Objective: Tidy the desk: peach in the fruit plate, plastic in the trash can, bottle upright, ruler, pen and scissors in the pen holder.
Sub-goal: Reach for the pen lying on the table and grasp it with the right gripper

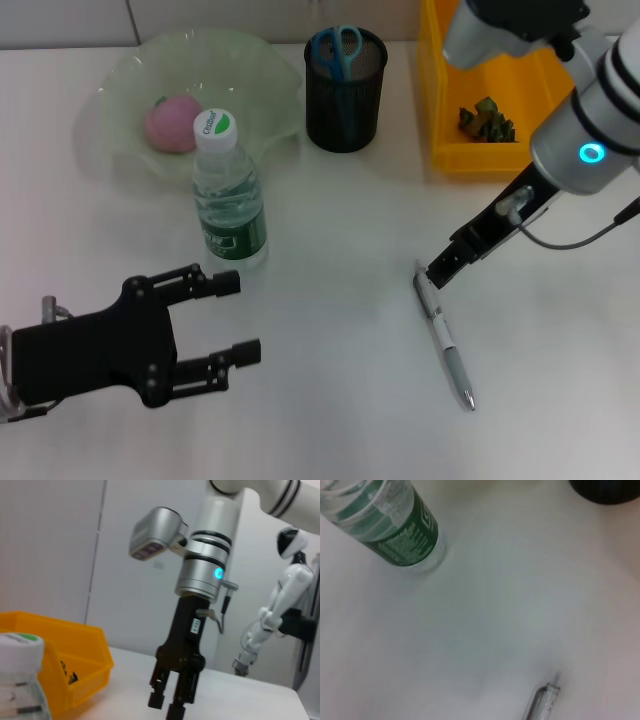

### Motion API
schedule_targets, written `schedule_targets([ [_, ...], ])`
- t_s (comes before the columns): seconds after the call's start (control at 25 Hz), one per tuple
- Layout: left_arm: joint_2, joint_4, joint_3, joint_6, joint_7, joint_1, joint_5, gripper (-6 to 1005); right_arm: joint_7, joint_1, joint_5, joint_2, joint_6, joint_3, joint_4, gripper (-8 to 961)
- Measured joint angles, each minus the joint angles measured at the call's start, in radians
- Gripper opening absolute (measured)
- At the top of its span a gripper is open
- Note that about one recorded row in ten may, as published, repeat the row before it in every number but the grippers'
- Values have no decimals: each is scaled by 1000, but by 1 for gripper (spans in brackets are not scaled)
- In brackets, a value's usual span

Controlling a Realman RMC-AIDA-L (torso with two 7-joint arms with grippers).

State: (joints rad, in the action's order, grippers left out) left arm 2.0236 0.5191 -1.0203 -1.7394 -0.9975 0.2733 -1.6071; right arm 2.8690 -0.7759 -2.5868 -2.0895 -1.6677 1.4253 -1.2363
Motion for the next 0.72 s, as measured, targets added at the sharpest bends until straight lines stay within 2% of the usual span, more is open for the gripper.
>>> schedule_targets([
  [0.4, -5, -6, 2, 6, 23, -11, -29, 742, 73, 45, 21, -3, 185, 140, 49, 700],
  [0.72, -7, -9, 3, 11, 24, -13, -31, 742, 82, 51, 18, -3, 248, 190, 85, 698],
])
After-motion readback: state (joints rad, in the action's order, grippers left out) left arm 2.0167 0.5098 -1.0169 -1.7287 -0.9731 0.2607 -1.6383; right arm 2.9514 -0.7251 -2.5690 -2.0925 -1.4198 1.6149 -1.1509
